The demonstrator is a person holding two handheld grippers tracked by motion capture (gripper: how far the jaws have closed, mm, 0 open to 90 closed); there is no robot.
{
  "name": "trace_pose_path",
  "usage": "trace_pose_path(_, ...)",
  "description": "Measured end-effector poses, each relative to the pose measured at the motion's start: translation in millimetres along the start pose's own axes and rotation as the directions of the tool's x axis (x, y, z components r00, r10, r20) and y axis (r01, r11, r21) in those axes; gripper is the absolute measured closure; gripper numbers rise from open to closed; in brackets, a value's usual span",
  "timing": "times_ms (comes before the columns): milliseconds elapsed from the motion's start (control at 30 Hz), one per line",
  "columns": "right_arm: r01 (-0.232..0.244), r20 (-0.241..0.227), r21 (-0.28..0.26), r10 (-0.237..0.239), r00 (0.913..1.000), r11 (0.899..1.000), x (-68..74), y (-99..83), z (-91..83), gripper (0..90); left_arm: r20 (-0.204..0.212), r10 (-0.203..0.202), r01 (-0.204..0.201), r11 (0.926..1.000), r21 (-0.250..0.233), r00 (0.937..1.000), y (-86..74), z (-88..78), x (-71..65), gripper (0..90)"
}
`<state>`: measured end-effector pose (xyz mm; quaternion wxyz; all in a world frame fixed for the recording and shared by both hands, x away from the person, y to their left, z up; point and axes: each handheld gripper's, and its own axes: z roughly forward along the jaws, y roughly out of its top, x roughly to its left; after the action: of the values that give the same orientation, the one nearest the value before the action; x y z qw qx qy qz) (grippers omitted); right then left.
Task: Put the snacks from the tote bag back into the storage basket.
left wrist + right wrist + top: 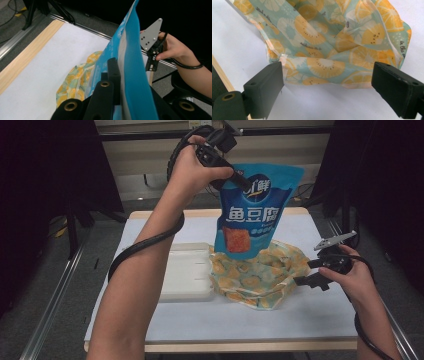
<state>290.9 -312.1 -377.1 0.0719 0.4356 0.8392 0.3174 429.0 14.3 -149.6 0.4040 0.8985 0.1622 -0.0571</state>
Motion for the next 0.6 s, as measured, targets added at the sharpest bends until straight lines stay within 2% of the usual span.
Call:
trace_pose_path(67, 0.004, 0.001, -0.002, -0.004, 1.0000, 1.000, 0.2, 0.0, 0.0, 9.8, -0.003, -0.005, 0.005, 1.0000, -0.008, 1.0000, -2.8, -2.6, 0.6, 90.0)
trace_pose_path(200, 0.003, 0.001, 0.000, -0.003, 1.0000, 1.000, 1.1, 0.2, -1.1, 9.7, 0.005, -0.007, 0.007, 0.9999, 0.014, 1.0000, -6.9, -7.1, 2.7, 90.0)
trace_pose_path(333, 0.011, 0.000, -0.005, -0.011, 0.9999, 1.000, 1.3, 0.6, -1.8, 9.8, -0.015, -0.019, 0.019, 0.9997, 0.012, 0.9997, -11.1, -12.4, 4.5, 90.0)
trace_pose_path(600, 0.005, 0.001, 0.004, -0.005, 1.0000, 1.000, 3.5, 1.2, -0.9, 9.8, -0.025, -0.038, 0.038, 0.9991, 0.016, 0.9990, -21.3, -21.4, 9.4, 90.0)
